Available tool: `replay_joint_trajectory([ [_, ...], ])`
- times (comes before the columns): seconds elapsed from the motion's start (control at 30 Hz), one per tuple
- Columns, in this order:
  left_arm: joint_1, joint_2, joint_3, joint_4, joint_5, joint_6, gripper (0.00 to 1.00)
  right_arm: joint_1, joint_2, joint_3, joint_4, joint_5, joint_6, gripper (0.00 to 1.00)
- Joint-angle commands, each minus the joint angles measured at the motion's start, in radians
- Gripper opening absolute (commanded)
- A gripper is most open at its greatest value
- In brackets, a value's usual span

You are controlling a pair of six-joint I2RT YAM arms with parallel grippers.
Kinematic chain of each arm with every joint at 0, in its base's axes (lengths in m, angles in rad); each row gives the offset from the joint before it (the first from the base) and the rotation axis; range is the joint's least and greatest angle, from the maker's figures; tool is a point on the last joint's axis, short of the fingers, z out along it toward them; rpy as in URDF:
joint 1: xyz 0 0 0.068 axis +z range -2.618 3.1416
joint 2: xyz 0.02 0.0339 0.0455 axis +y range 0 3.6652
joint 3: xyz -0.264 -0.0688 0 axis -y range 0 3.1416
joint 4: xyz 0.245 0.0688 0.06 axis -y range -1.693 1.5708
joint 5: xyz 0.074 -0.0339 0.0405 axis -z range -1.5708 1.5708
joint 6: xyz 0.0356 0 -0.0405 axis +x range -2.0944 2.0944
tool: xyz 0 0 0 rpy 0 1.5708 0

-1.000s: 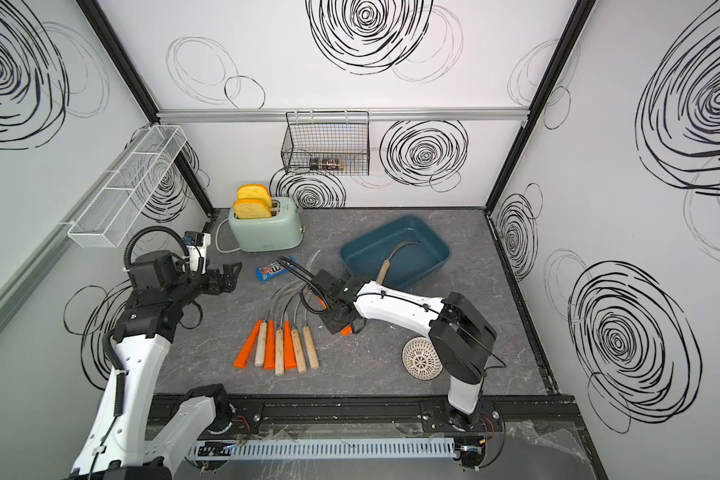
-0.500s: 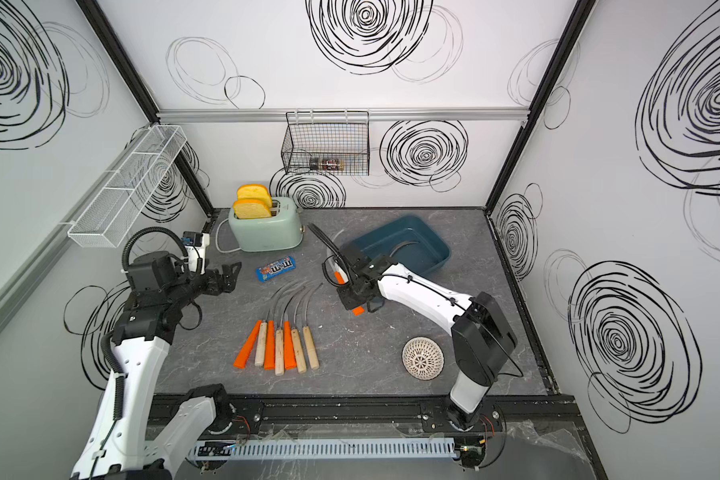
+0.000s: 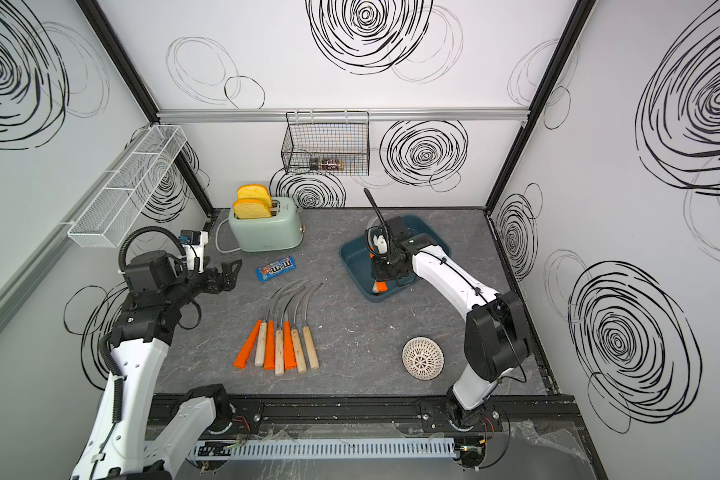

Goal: Put small sickles into storage boxes
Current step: Place the sickle in the storage box.

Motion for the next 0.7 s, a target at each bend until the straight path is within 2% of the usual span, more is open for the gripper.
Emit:
replay_joint_trajectory([
  [0.0,0.012,-0.003,0.031,0.051,0.029,-0.010,0.96,-0.026,-0.001,0.034,0.007,-0.071,0.012,0.00],
  [0.33,0.006,0.003,0.033,0.056,0.038,-0.001,0.96,-0.116,0.004,-0.031,0.108,-0.161,0.101,0.00],
  [0.67,-0.018,0.024,0.036,0.066,0.039,-0.002,0.96,-0.158,0.031,-0.075,0.160,-0.175,0.147,0.00],
])
